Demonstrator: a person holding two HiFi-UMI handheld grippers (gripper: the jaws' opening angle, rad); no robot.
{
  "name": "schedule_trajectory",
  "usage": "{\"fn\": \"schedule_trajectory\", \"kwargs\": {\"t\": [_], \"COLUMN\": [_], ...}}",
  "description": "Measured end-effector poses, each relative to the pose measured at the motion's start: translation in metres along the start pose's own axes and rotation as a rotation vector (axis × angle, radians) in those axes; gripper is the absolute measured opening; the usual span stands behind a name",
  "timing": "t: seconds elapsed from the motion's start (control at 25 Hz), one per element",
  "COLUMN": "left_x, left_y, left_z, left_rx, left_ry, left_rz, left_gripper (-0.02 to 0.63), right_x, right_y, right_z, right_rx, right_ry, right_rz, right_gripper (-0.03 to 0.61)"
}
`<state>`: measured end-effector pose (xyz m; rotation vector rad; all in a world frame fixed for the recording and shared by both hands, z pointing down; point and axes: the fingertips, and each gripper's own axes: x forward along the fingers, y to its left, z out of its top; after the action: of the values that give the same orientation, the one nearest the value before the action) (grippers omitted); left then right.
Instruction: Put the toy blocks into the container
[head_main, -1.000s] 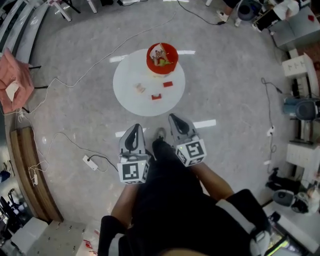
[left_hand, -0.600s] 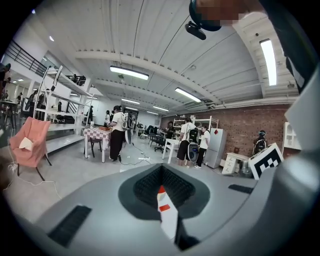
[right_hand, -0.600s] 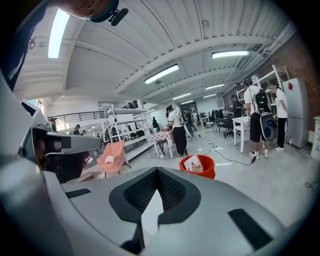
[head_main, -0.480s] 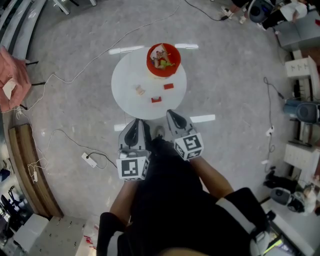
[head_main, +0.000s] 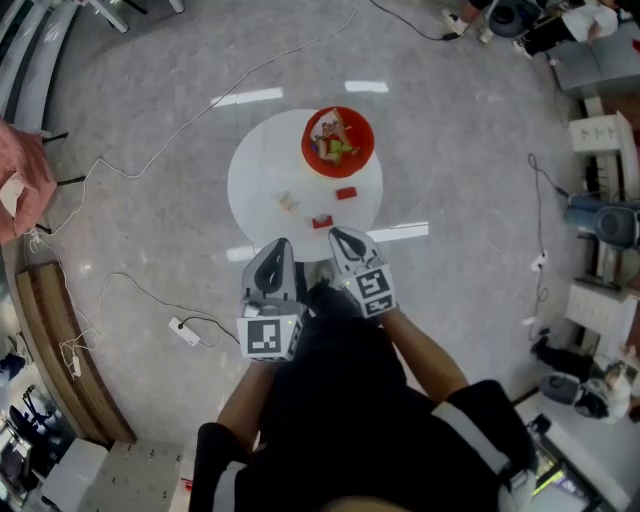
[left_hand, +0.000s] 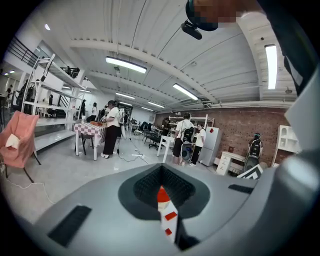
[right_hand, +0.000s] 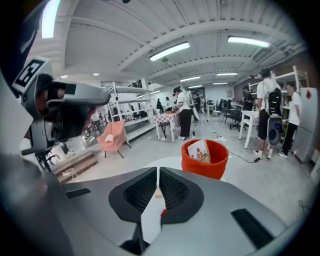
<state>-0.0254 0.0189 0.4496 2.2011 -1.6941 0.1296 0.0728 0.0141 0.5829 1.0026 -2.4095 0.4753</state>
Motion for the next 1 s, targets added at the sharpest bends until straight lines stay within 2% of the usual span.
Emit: {"fn": "schedule_trajectory", "kwargs": {"t": [0.24, 0.4, 0.48, 0.64, 0.84, 1.0], "left_x": [0.024, 0.034, 0.040, 0.048, 0.053, 0.053], "left_y": [0.016, 0.024, 0.028, 0.037, 0.043, 0.052], "left_z": [0.006, 0.004, 0.003, -0.001, -0.005, -0.006], "left_rx": [-0.022, -0.038, -0.044, -0.050, -0.072, -0.070], "left_ry": [0.017, 0.034, 0.036, 0.054, 0.069, 0.076], "left_rz": [-0.031, -0.043, -0.047, -0.051, -0.043, -0.034], "left_gripper": [-0.002, -0.002, -0.002, -0.002, -0.002, -0.002], "right_x": [0.046, 0.070, 0.080, 0.095, 0.107, 0.114], "right_y": [-0.002, -0.002, -0.003, -0.006, -0.012, -0.012], "right_z": [-0.044, -0.097, -0.126, -0.167, -0.195, -0.218], "right_rx": [-0.084, -0.144, -0.198, -0.368, -0.531, -0.582], "right_ry": [0.184, 0.364, 0.462, 0.620, 0.708, 0.767], "right_rz": [0.021, 0.051, 0.061, 0.085, 0.107, 0.135], "right_gripper": [0.034, 0.068, 0.097, 0.103, 0.103, 0.103]}}
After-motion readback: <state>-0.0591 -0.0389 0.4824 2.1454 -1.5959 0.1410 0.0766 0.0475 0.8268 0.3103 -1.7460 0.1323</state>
